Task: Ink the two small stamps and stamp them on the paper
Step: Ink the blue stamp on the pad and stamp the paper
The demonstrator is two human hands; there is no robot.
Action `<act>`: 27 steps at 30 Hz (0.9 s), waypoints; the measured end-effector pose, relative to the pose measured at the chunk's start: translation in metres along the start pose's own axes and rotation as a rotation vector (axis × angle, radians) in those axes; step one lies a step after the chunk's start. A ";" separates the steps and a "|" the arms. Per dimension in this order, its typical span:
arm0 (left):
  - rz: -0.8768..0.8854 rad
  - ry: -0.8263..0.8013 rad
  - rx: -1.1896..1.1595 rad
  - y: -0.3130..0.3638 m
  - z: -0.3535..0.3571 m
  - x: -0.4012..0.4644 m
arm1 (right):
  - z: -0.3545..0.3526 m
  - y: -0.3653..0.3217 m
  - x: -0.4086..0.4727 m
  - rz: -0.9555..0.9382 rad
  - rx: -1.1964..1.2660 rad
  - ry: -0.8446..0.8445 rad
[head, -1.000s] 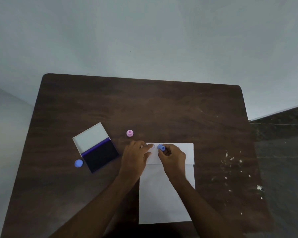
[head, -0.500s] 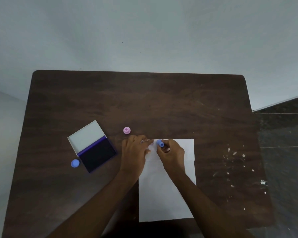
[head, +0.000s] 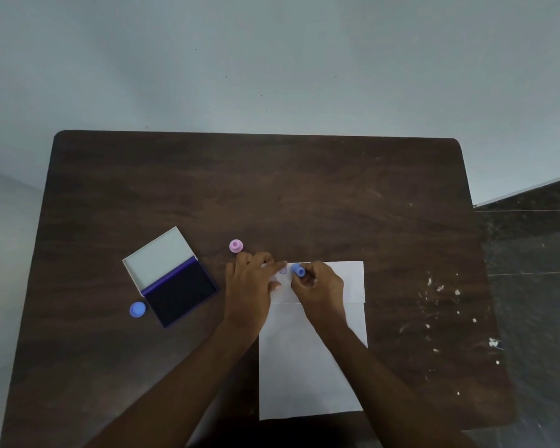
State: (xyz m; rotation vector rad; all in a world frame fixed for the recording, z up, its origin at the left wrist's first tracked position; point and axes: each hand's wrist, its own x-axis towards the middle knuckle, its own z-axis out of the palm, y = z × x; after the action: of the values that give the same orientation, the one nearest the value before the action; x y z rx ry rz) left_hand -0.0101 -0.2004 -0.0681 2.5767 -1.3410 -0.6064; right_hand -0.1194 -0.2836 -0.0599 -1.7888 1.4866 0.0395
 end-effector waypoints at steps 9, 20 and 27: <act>-0.040 -0.021 -0.045 0.003 -0.003 0.003 | 0.002 0.001 0.005 0.038 -0.012 -0.031; -0.044 -0.033 -0.048 0.003 -0.005 0.002 | 0.000 -0.004 0.006 0.070 -0.014 -0.063; -0.035 0.004 -0.038 0.005 -0.007 0.003 | -0.002 -0.010 0.012 0.084 -0.071 -0.089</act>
State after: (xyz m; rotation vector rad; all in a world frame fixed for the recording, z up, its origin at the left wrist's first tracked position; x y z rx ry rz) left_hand -0.0094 -0.2055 -0.0608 2.5748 -1.2727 -0.6259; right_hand -0.1080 -0.2946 -0.0593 -1.7568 1.5125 0.2136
